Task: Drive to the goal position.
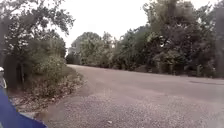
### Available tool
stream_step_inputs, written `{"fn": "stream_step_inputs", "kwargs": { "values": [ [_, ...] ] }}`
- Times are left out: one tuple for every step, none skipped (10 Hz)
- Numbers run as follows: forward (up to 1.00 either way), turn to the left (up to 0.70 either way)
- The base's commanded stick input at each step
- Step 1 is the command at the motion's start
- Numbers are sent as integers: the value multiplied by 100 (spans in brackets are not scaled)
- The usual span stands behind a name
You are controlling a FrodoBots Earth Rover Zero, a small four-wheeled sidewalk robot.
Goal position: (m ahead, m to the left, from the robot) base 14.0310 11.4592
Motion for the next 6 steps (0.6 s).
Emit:
{"fn": "stream_step_inputs", "kwargs": {
  "values": [
    [4,0],
    [4,0],
    [4,0],
    [4,0],
    [4,0],
    [4,0]
  ]
}}
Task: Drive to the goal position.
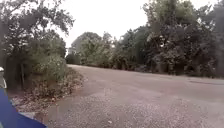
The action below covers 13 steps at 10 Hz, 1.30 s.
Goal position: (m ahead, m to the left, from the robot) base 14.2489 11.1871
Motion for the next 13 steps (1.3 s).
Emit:
{"fn": "stream_step_inputs", "kwargs": {
  "values": [
    [4,0],
    [4,0],
    [4,0],
    [4,0],
    [4,0],
    [4,0],
    [4,0],
    [4,0],
    [4,0],
    [4,0],
    [4,0],
    [4,0],
    [4,0]
  ]
}}
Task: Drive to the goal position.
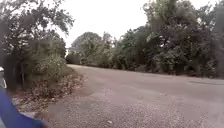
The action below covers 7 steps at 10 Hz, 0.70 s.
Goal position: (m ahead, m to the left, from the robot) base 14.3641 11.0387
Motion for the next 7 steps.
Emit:
{"fn": "stream_step_inputs", "kwargs": {
  "values": [
    [4,0],
    [4,0],
    [4,0],
    [4,0],
    [4,0],
    [4,0],
    [4,0]
  ]
}}
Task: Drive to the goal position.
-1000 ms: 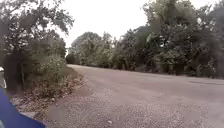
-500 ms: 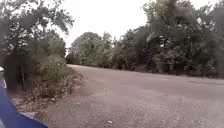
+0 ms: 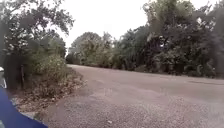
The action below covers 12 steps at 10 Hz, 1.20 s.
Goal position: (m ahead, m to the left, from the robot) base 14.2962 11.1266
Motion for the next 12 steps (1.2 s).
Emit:
{"fn": "stream_step_inputs", "kwargs": {
  "values": [
    [4,0],
    [4,0],
    [4,0],
    [4,0],
    [4,0],
    [4,0],
    [4,0],
    [4,0],
    [4,0],
    [4,0],
    [4,0],
    [4,0]
  ]
}}
